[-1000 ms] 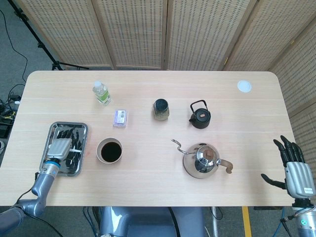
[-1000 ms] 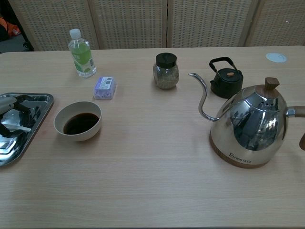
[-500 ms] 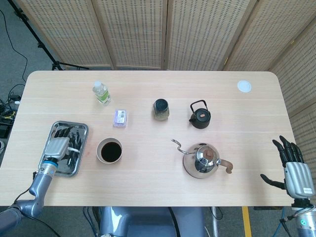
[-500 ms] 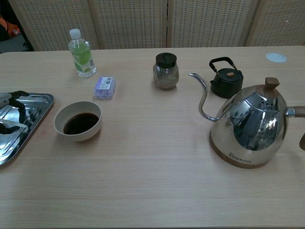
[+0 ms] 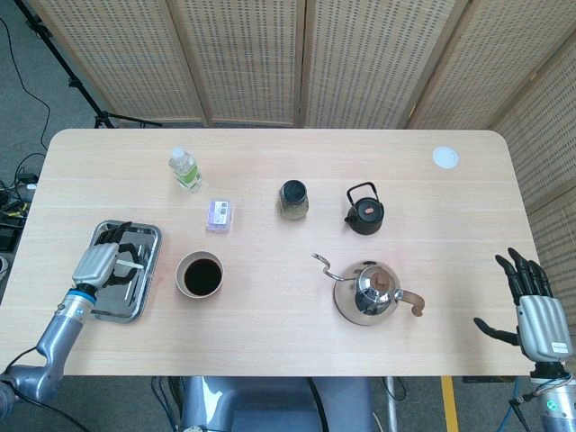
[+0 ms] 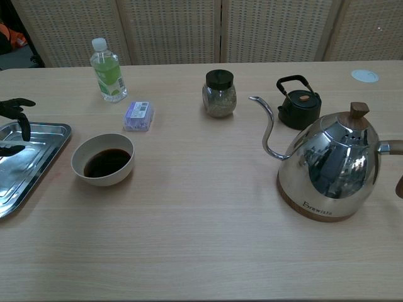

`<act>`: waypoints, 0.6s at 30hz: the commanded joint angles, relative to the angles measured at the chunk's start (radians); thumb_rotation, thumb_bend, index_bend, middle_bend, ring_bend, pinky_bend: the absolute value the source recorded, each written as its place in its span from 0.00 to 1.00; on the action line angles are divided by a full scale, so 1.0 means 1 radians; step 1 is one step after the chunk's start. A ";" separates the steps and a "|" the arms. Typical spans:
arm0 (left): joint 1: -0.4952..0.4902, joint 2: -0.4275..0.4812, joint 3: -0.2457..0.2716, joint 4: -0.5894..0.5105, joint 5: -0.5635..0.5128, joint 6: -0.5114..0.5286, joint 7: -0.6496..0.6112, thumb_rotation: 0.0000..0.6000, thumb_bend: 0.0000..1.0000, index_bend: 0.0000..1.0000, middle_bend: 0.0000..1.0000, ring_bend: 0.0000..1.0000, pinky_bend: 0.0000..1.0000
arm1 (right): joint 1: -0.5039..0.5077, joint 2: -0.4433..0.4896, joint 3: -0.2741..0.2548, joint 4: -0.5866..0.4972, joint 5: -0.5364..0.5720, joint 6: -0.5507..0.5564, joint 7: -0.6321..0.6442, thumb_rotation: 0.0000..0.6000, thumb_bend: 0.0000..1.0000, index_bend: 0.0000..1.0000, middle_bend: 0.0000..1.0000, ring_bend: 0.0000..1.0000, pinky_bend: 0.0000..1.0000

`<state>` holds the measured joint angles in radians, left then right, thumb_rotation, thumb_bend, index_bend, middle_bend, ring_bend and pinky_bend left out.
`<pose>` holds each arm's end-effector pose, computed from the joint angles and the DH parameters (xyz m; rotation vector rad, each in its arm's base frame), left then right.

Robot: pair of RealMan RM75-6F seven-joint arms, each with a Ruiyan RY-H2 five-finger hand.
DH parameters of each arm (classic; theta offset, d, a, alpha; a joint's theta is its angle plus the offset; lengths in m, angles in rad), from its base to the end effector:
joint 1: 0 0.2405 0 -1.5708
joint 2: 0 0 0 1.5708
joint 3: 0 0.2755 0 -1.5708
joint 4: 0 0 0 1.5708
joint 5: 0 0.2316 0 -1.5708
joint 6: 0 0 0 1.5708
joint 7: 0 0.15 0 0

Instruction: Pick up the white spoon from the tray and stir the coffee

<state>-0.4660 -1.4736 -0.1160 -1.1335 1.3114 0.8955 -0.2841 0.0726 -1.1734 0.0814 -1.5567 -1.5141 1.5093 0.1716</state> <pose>-0.3497 0.3382 0.0175 -1.5336 -1.3126 -0.8343 -0.3400 -0.1937 0.1417 1.2950 -0.9930 1.0716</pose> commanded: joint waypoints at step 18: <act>-0.046 0.110 0.143 -0.097 0.460 0.339 -0.868 1.00 0.47 0.65 0.00 0.00 0.00 | 0.004 -0.006 -0.006 -0.001 0.001 -0.013 -0.013 1.00 0.00 0.06 0.00 0.00 0.00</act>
<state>-0.4905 -1.3539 0.0073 -1.2117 1.7436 1.2146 -1.0938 0.0761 -1.1795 0.0755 -1.5581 -1.5140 1.4974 0.1584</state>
